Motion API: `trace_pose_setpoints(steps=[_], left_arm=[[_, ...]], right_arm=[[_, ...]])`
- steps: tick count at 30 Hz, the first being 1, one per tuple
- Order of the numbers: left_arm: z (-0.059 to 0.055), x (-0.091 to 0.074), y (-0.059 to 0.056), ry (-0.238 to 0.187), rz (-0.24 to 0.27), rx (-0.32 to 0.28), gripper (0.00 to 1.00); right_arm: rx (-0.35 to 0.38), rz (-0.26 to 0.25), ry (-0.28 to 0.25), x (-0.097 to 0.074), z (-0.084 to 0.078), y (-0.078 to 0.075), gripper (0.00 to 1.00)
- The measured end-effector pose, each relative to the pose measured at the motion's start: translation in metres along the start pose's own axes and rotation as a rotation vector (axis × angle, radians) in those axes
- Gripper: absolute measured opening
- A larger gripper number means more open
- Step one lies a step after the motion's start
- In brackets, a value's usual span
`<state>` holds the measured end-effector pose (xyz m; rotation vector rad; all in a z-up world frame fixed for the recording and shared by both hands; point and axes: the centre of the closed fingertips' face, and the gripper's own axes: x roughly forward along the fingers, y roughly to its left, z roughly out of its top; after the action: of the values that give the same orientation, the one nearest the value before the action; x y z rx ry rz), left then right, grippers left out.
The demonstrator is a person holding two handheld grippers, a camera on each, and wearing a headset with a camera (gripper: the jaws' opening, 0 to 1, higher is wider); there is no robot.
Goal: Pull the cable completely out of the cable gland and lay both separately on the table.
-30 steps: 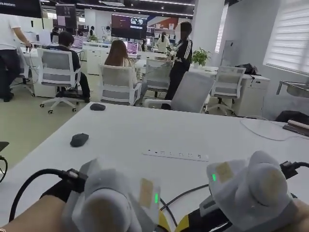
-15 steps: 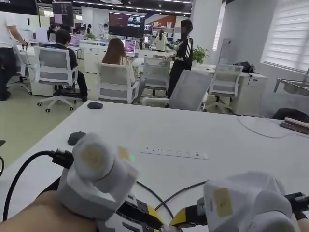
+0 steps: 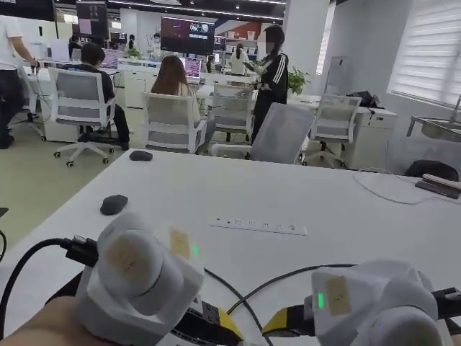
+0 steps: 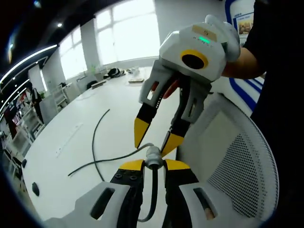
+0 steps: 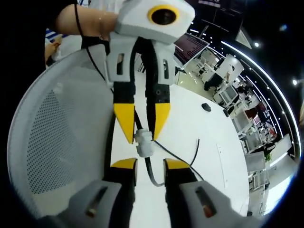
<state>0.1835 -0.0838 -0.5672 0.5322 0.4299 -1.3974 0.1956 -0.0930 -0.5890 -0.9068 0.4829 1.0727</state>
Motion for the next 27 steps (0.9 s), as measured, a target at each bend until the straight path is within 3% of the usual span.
trace_pose_setpoints(steps=[1, 3, 7, 10, 15, 27], left_arm=[[0.0, 0.0, 0.0, 0.0, 0.001, 0.002, 0.16], [0.0, -0.001, 0.0, -0.001, 0.003, 0.003, 0.16], [-0.007, -0.004, 0.001, 0.023, 0.013, 0.021, 0.16], [-0.011, -0.007, 0.001, 0.028, 0.019, 0.01, 0.16], [-0.021, -0.011, 0.007, 0.071, 0.052, 0.017, 0.16], [-0.032, -0.01, 0.008, 0.123, 0.061, 0.041, 0.16]], right_arm=[[-0.008, 0.011, 0.003, 0.0, 0.0, 0.001, 0.07], [-0.01, 0.022, 0.0, 0.0, 0.001, 0.003, 0.04], [-0.025, 0.004, 0.047, -0.001, -0.01, 0.002, 0.03], [0.021, -0.01, 0.032, -0.004, -0.016, -0.001, 0.03], [0.06, -0.04, 0.046, -0.009, -0.031, -0.006, 0.03], [0.14, -0.08, 0.091, -0.016, -0.069, -0.009, 0.03]])
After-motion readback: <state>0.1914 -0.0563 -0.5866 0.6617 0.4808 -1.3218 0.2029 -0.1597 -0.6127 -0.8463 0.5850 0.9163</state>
